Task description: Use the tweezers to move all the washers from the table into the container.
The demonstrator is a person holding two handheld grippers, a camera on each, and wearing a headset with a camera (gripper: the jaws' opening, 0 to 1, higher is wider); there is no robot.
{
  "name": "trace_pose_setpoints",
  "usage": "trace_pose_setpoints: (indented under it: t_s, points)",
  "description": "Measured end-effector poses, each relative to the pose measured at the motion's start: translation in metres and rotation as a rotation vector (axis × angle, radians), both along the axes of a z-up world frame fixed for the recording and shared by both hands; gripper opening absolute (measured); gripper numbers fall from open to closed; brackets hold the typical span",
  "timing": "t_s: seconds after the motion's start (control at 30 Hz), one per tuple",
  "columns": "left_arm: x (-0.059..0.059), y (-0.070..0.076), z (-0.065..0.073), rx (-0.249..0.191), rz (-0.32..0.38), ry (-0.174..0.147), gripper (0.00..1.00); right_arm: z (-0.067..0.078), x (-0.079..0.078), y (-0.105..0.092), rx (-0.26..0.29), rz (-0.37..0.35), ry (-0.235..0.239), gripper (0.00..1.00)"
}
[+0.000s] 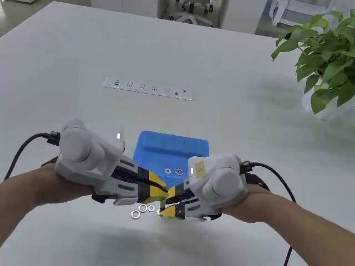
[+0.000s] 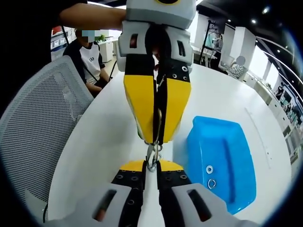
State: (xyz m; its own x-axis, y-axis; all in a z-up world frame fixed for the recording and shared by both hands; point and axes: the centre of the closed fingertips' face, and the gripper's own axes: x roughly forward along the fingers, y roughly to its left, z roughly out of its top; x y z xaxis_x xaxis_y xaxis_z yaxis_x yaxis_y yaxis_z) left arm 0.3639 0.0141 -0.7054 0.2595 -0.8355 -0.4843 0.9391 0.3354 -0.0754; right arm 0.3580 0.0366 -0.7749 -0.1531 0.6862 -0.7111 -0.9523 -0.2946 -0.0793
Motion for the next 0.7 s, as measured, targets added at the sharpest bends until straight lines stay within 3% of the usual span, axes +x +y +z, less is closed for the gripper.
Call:
trace_pose_setpoints:
  t_s: [0.37, 0.7]
  points:
    - [-0.0021, -0.0047, 0.0033, 0.003, -0.011, 0.001, 0.06, -0.0005, 0.0003, -0.0007, 0.002, -0.028, 0.035, 0.09]
    - [-0.0011, -0.0023, 0.0026, 0.009, -0.019, 0.004, 0.06, -0.0011, -0.0002, 0.0012, -0.002, 0.012, 0.032, 0.1]
